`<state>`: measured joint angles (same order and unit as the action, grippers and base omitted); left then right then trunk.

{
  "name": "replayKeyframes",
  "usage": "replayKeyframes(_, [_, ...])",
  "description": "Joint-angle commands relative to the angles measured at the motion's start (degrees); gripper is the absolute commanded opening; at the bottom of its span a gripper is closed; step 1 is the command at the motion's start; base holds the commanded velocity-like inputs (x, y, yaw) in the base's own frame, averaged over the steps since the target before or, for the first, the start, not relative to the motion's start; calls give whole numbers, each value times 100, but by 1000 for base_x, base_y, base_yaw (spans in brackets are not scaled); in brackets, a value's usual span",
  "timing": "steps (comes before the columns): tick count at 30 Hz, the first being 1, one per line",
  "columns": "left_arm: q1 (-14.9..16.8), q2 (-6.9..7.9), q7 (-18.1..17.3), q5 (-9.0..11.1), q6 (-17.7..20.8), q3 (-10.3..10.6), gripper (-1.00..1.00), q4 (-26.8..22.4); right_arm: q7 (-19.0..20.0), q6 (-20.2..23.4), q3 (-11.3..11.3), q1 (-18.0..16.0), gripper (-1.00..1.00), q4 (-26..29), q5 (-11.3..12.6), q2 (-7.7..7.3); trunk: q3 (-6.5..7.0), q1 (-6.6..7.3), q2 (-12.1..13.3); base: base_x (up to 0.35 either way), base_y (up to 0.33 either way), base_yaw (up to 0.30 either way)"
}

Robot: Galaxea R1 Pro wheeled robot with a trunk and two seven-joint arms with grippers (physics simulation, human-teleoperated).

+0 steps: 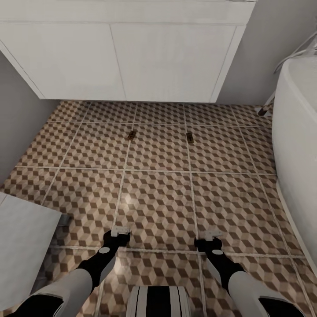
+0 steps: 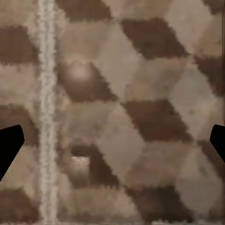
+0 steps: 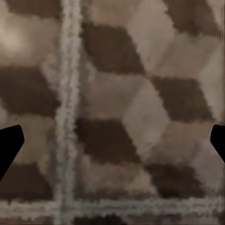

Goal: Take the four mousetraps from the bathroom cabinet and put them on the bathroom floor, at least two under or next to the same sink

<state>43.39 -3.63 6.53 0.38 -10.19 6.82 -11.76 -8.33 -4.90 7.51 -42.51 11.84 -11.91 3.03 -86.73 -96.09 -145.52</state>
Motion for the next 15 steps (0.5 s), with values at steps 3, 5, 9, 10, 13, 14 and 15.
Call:
replayKeyframes(3, [3,2,47,10,-18,45,100,7,-11,-20,47,-3,100,-6,-57,4,64,8,3,0,0,0])
replayKeyframes(5, [3,2,48,12,-18,43,100,7,-11,-20,44,-3,100,-6,-57,4,109,13,6,0,0,0])
replayKeyframes(9, [3,3,49,13,-18,41,100,7,-15,-20,46,-3,100,-6,-57,5,197,24,11,0,0,0])
replayKeyframes(10, [3,3,49,14,-18,41,100,7,-16,-20,47,-3,100,-6,-57,5,219,26,12,0,0,0])
replayKeyframes(13, [3,3,50,14,-18,40,100,7,-19,-20,46,-3,100,-6,-57,5,286,34,16,0,0,0])
replayKeyframes(14, [3,3,48,15,-18,40,100,7,-19,-20,45,-3,100,-6,-57,5,308,37,18,0,0,0])
replayKeyframes(15, [3,3,47,16,-20,40,100,7,-19,-20,44,-3,100,-6,-57,5,330,39,19,0,0,0])
